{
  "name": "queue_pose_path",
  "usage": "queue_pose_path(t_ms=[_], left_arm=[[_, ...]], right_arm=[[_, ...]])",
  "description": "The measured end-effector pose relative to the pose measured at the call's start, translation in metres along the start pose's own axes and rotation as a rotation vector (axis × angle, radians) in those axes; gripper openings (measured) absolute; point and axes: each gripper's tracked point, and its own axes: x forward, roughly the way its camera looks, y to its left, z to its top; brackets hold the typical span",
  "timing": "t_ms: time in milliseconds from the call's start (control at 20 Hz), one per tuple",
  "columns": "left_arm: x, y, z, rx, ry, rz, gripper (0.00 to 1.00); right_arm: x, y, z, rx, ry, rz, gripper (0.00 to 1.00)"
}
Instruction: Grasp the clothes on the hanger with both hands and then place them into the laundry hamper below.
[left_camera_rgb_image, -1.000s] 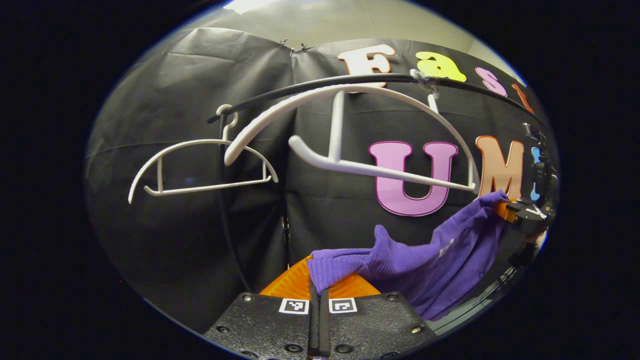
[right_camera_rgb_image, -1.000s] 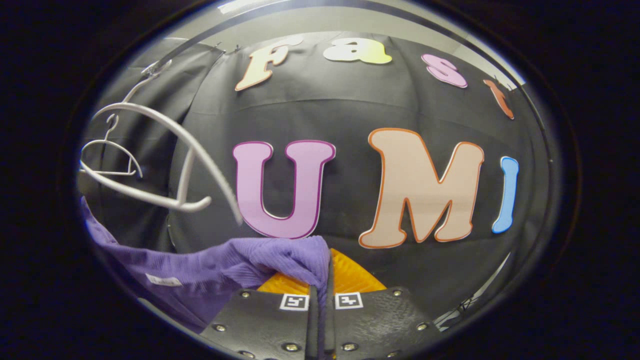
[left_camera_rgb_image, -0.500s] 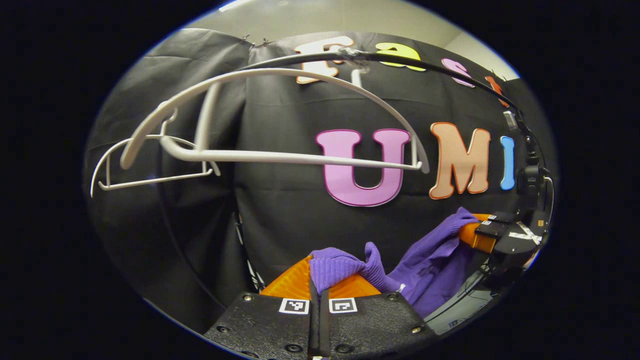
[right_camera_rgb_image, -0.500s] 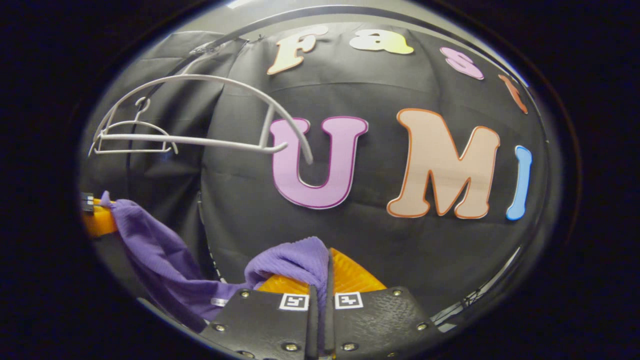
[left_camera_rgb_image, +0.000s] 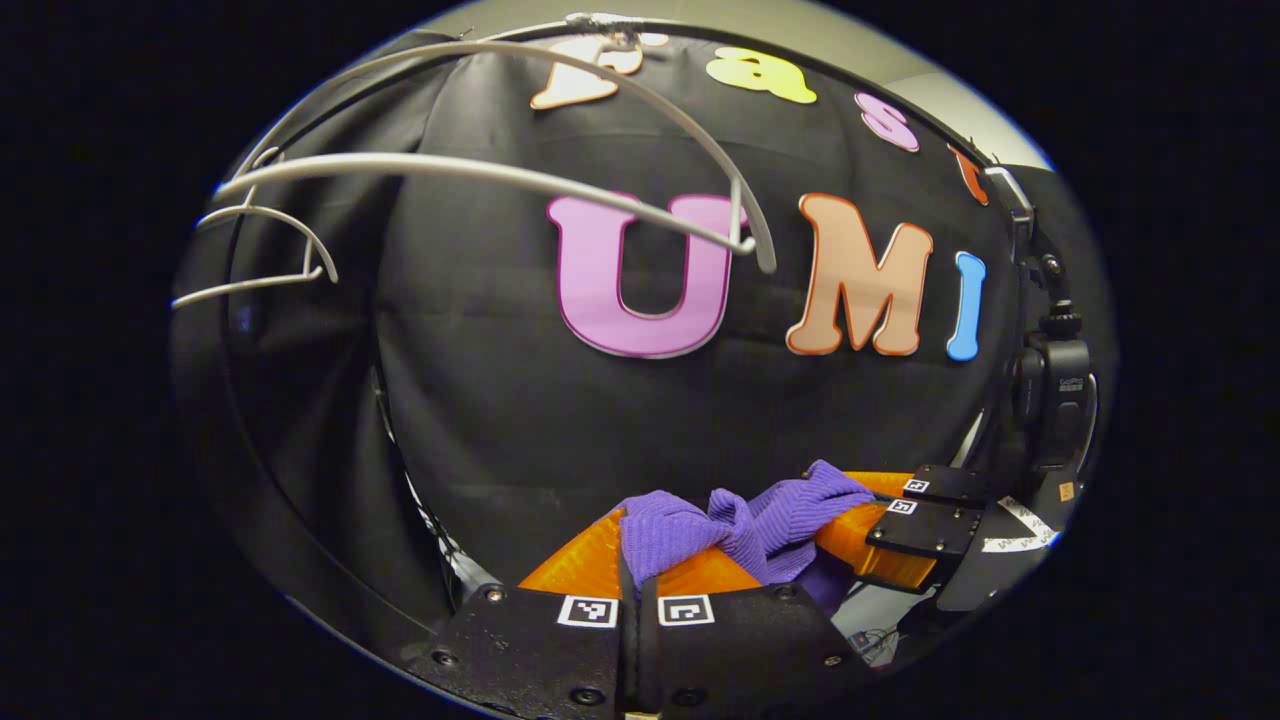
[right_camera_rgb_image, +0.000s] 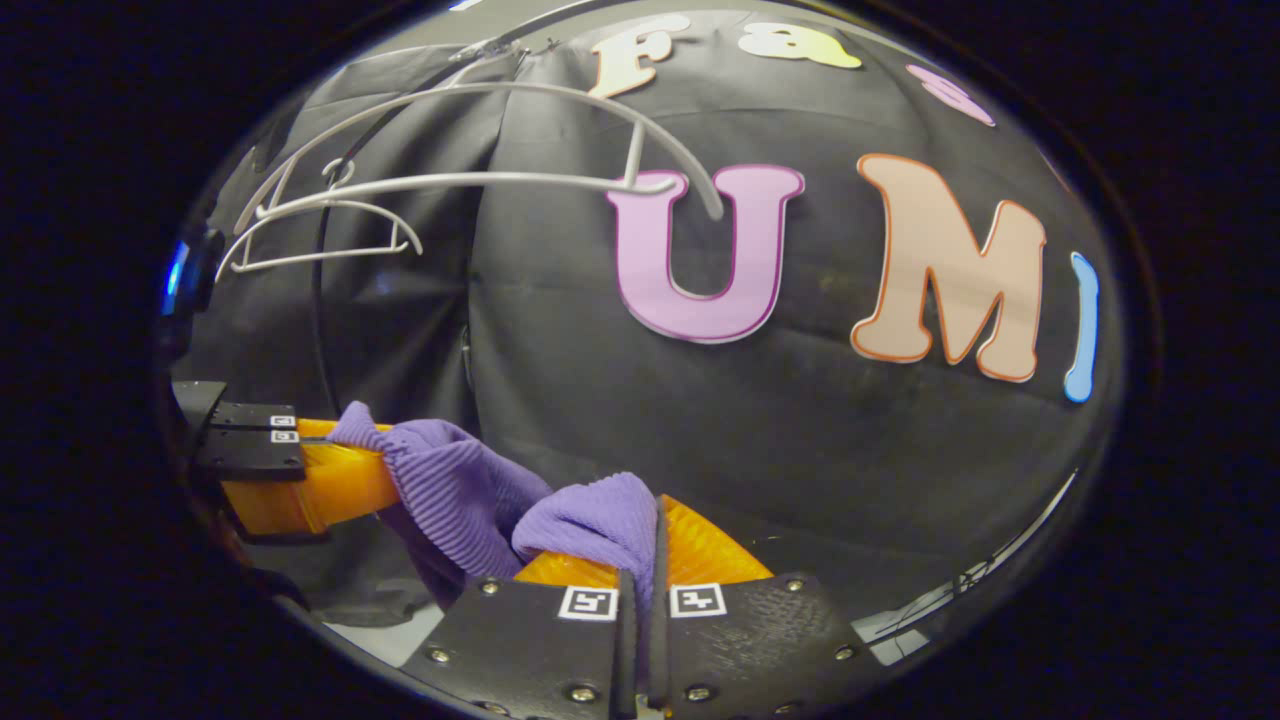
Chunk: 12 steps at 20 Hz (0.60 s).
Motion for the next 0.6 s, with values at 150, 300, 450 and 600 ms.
queue_pose_path(t_ms=[150,300,450,600], left_arm=[[0.005,-0.006,-0.030,-0.018,0.076,-0.021,0.01],[0.006,-0.008,-0.061,-0.057,0.168,-0.027,0.01],[0.008,-0.009,-0.089,-0.102,0.252,-0.025,0.01],[0.008,-0.016,-0.109,-0.114,0.316,-0.025,0.01]], right_arm=[[0.003,0.002,-0.031,-0.005,0.073,0.026,0.05],[0.001,0.004,-0.061,-0.018,0.145,0.044,0.05],[0.000,0.003,-0.087,-0.019,0.212,0.054,0.05],[0.000,0.002,-0.109,-0.015,0.295,0.056,0.05]])
